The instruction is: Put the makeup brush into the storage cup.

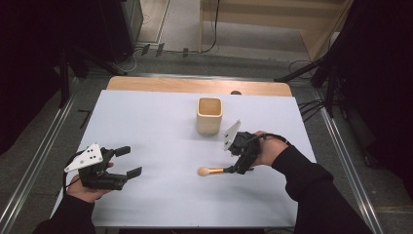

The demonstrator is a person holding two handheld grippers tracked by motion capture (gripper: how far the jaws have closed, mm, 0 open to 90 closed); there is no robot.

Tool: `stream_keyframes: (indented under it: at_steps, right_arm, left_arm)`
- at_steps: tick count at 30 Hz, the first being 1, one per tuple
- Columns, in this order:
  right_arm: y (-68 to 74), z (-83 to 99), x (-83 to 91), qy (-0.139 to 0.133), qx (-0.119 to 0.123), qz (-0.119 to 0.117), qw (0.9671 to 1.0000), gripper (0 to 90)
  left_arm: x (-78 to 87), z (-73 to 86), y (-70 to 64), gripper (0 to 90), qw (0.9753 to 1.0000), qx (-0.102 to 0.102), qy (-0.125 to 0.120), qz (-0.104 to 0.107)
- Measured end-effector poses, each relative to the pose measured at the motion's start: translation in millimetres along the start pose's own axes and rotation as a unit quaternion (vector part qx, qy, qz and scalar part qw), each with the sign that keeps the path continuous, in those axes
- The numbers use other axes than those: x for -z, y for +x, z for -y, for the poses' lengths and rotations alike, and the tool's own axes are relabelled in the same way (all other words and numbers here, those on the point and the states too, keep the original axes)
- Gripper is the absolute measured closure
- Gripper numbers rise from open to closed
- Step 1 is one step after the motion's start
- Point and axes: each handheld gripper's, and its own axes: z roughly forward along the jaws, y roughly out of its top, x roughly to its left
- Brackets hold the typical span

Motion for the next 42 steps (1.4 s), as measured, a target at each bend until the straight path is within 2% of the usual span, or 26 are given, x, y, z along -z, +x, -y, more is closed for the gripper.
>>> stream_keyframes:
  at_steps: [2,3,8,13,25,31,35,36,42]
  right_arm:
    - [0.6,-0.5,-1.5,0.007,0.002,0.001,1.0,18.5]
    - [1.7,-0.6,-1.8,0.011,-0.006,0.0,0.9999,18.1]
    - [0.7,-1.0,-4.2,0.021,0.001,0.003,0.9998,18.6]
    - [1.0,-3.3,-7.0,0.04,0.019,-0.003,0.999,19.9]
    - [4.5,-3.9,-17.9,0.063,0.028,0.0,0.9976,20.1]
    - [7.3,-1.8,-27.7,0.076,0.042,-0.001,0.9962,21.4]
    - [8.4,-0.3,-31.2,0.076,0.042,-0.002,0.9962,22.9]
    - [8.8,0.8,-33.9,0.086,0.041,-0.004,0.9954,23.0]
    - [7.5,-0.9,-40.8,0.099,0.036,-0.007,0.9944,26.6]
  left_arm:
    - [-0.4,0.1,-0.4,16.4,1.0,0.0,-0.001,0.002]
    - [-0.3,-0.1,-0.6,16.4,1.0,-0.002,-0.001,0.003]
    - [-0.1,-0.3,-1.0,16.4,1.0,-0.002,-0.003,0.003]
    - [-0.3,-0.2,-0.7,16.4,1.0,-0.003,0.002,0.001]
    - [-0.1,0.2,-0.5,16.4,1.0,-0.002,0.003,-0.002]
    - [-0.5,0.2,-1.1,16.4,1.0,-0.001,0.004,-0.002]
    - [-1.0,0.3,-1.3,16.4,1.0,-0.001,0.004,-0.002]
    - [-1.2,0.3,-0.9,16.4,1.0,-0.002,0.006,-0.003]
    - [-1.3,0.3,-1.3,16.4,1.0,-0.001,0.006,-0.002]
